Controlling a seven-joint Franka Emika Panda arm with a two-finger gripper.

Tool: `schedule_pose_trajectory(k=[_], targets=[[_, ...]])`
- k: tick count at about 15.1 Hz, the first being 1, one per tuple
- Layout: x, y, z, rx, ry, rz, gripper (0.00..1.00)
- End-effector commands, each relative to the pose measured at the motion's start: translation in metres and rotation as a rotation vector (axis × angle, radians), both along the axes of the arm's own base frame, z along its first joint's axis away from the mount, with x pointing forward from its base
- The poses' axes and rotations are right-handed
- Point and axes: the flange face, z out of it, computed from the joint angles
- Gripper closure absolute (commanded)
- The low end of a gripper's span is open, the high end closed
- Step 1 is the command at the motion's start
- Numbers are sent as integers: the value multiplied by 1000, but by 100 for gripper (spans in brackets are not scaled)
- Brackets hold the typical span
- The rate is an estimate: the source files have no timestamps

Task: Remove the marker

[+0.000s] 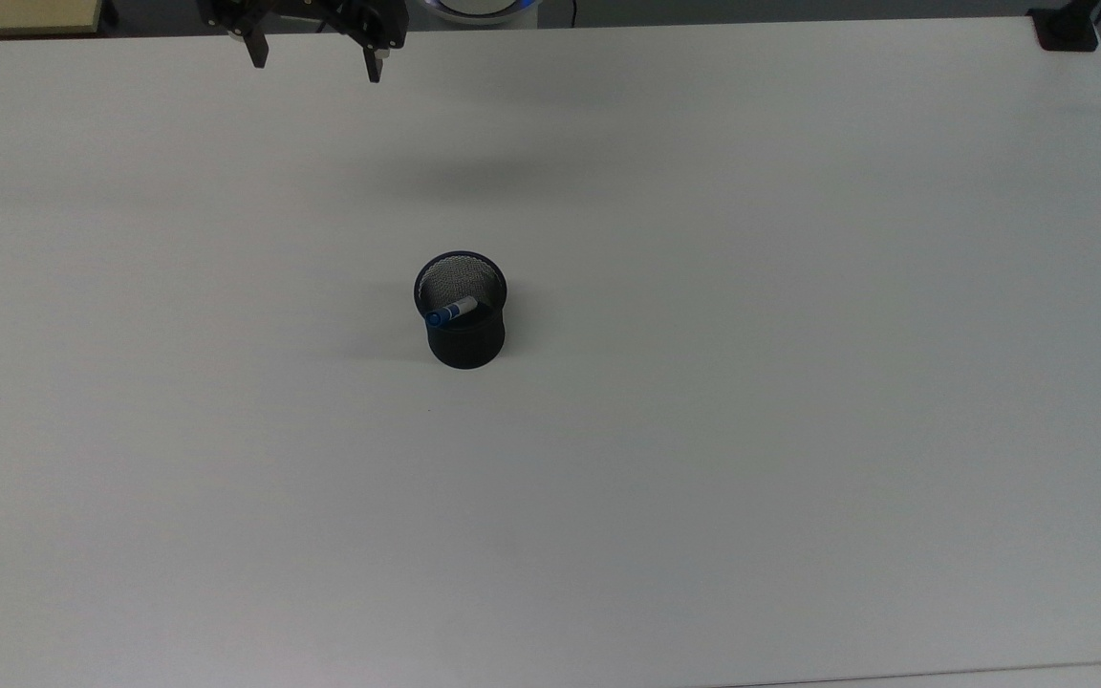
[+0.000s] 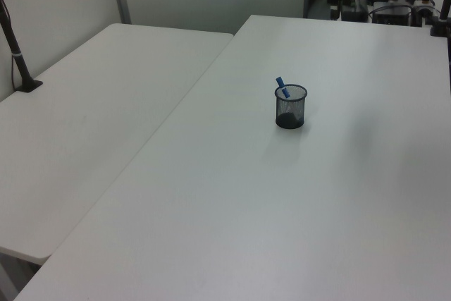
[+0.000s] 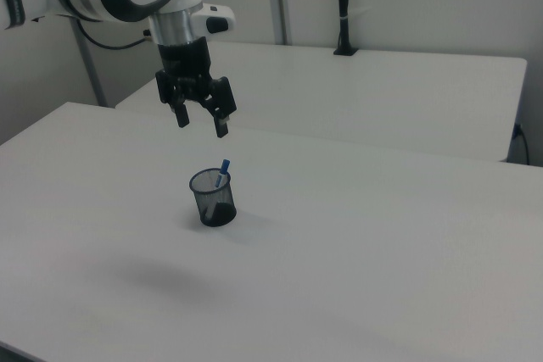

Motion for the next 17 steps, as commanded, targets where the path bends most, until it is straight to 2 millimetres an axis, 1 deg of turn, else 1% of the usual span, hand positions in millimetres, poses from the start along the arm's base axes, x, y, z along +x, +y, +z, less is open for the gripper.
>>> schedule_pose_trajectory(k=[1, 14, 17], targets=[[-9, -6, 6, -2, 17, -19, 0], [-10, -7, 6, -3, 21, -7, 0], [-9, -8, 10, -12, 11, -8, 0]])
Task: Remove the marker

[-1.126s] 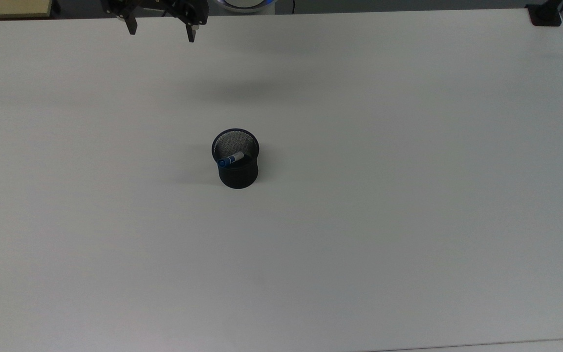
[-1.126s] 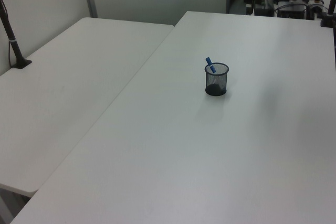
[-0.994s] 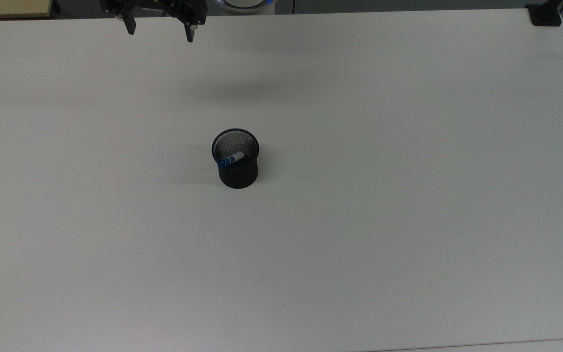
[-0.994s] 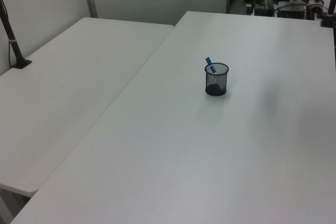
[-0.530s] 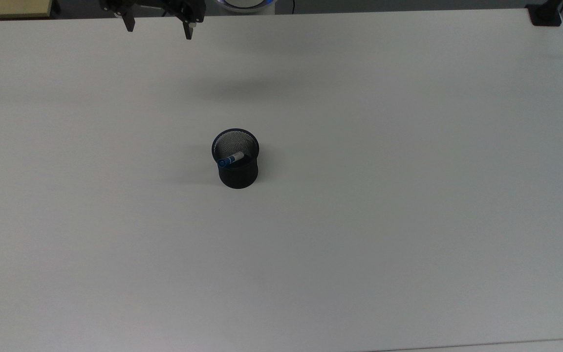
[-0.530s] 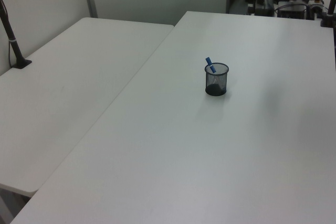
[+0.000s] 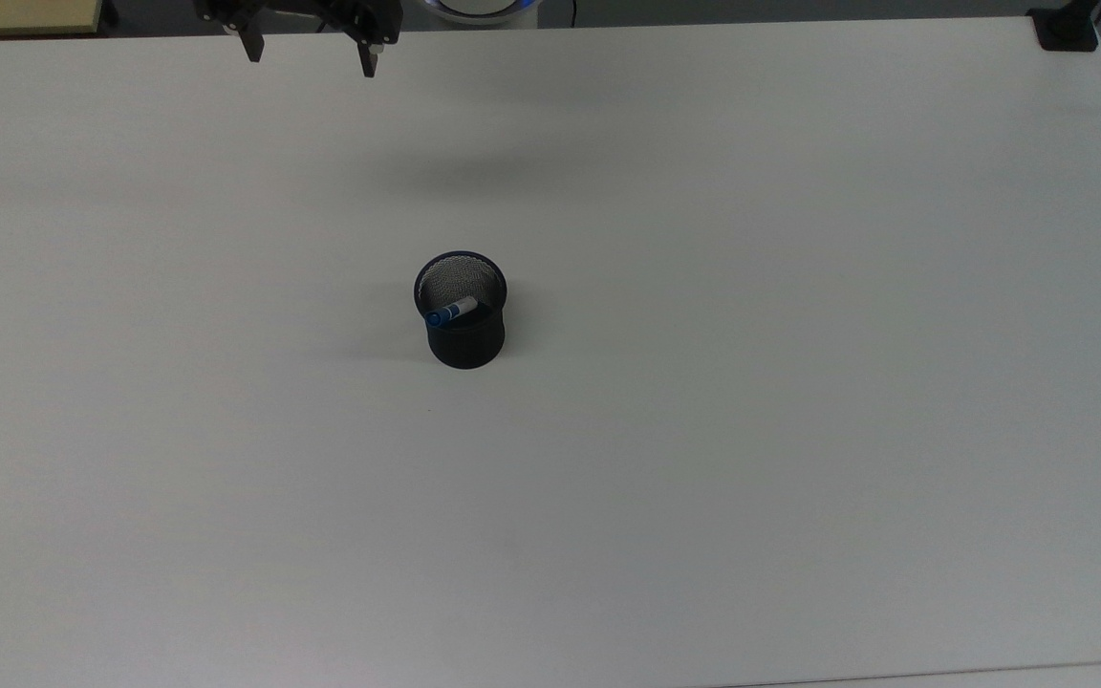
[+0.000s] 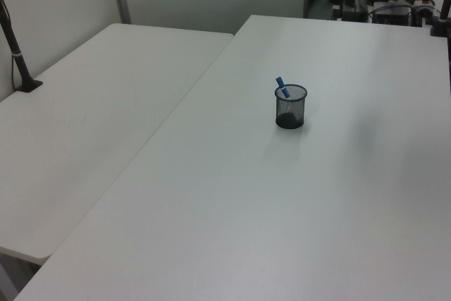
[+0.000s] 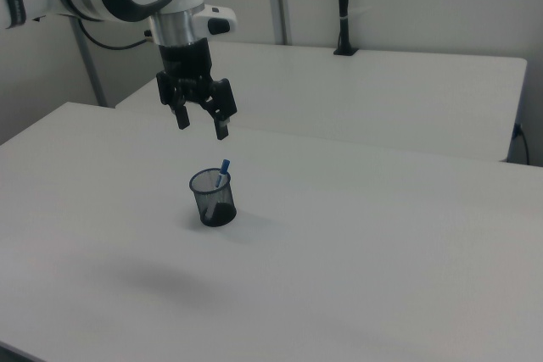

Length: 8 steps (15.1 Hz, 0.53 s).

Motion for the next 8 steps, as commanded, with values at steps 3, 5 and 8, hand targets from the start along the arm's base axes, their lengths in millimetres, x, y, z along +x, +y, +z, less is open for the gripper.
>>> schedule_pose_trajectory(k=[3, 5, 8], targets=[[-6, -3, 10, -17, -2, 4, 0], [-5, -2, 8, -18, 1, 6, 0], [-6, -4, 10, -17, 1, 25, 0]])
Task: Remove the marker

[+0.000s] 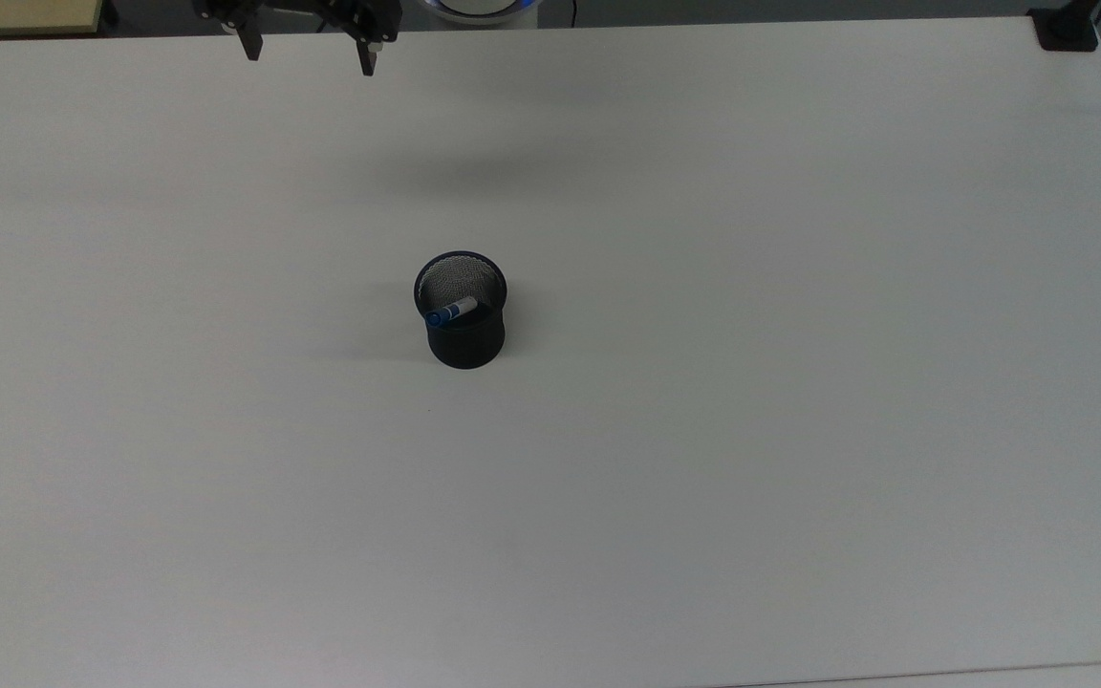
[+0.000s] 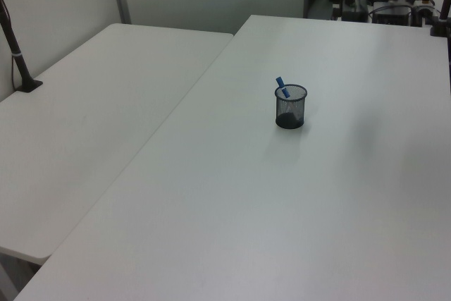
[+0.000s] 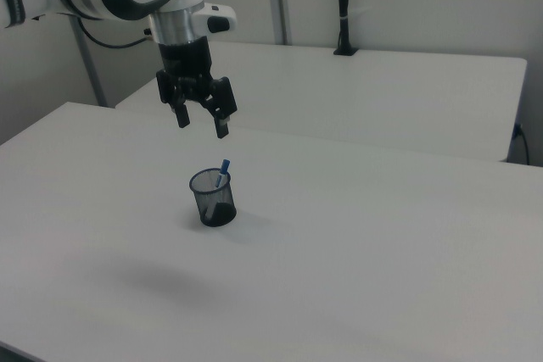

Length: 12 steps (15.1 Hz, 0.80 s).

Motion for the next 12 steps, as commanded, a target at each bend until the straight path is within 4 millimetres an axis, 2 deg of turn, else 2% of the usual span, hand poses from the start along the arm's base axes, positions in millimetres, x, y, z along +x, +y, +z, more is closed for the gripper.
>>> schedule_pose_trajectory(k=[1, 3, 7, 10, 12], targets=[[-7, -4, 7, -13, 9, 32, 0], [-7, -10, 9, -13, 1, 23, 0], [-1, -5, 2, -3, -2, 31, 0], [5, 6, -9, 0, 15, 46, 0], [16, 9, -21, -1, 4, 41, 0]])
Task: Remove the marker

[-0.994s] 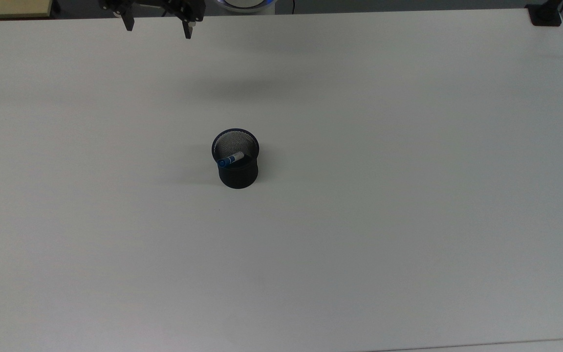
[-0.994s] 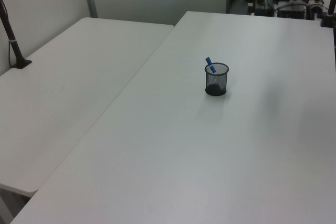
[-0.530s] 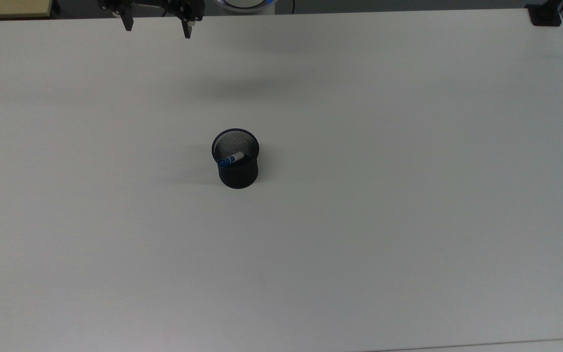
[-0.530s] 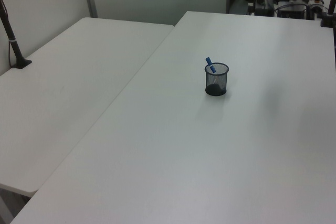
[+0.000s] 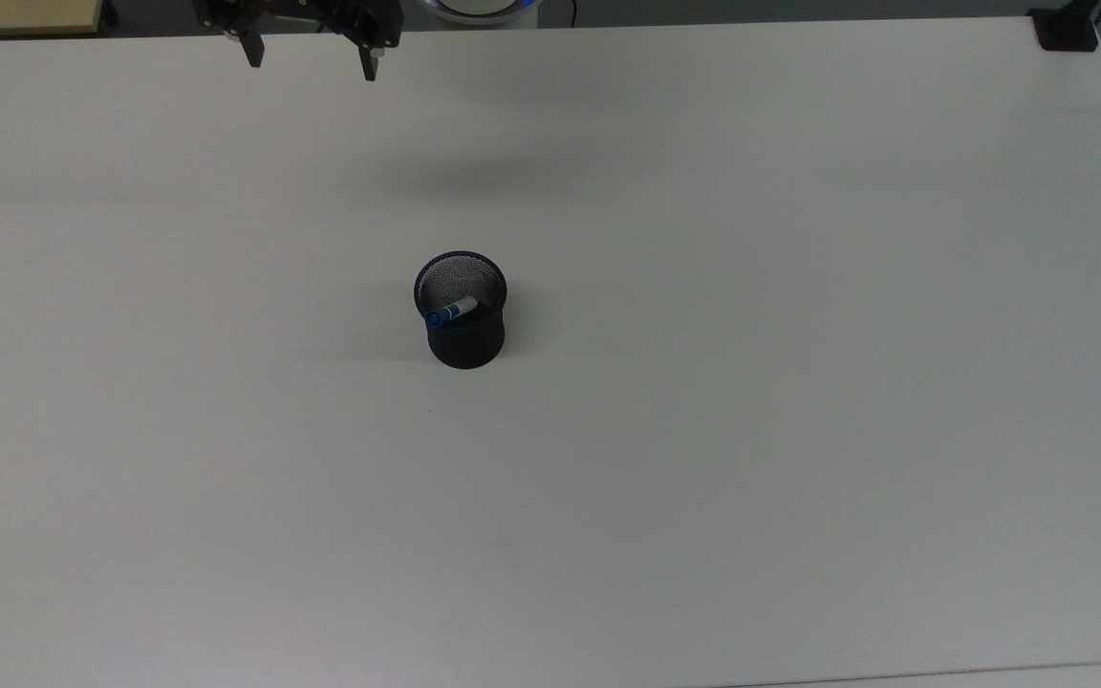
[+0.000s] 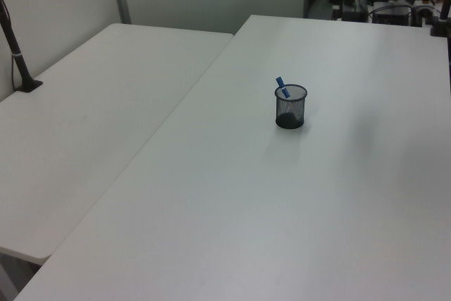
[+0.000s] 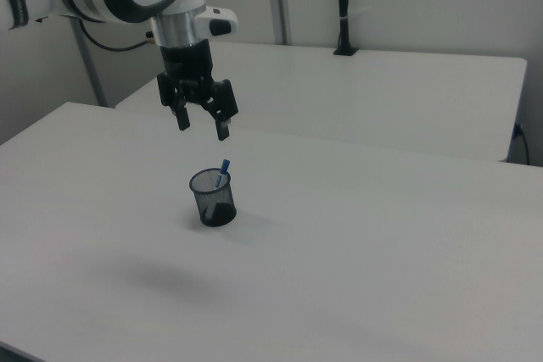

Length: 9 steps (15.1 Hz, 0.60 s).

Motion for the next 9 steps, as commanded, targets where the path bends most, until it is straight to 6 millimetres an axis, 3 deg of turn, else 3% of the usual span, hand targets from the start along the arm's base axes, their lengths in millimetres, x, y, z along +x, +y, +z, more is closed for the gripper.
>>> schedule_pose_trajectory(k=[1, 3, 5, 9], targets=[[19, 12, -18, -3, -28, 25, 0], [40, 32, -37, -11, -70, -20, 0], [56, 38, -52, -13, -118, -101, 0], [78, 68, -84, -3, -154, -90, 2]])
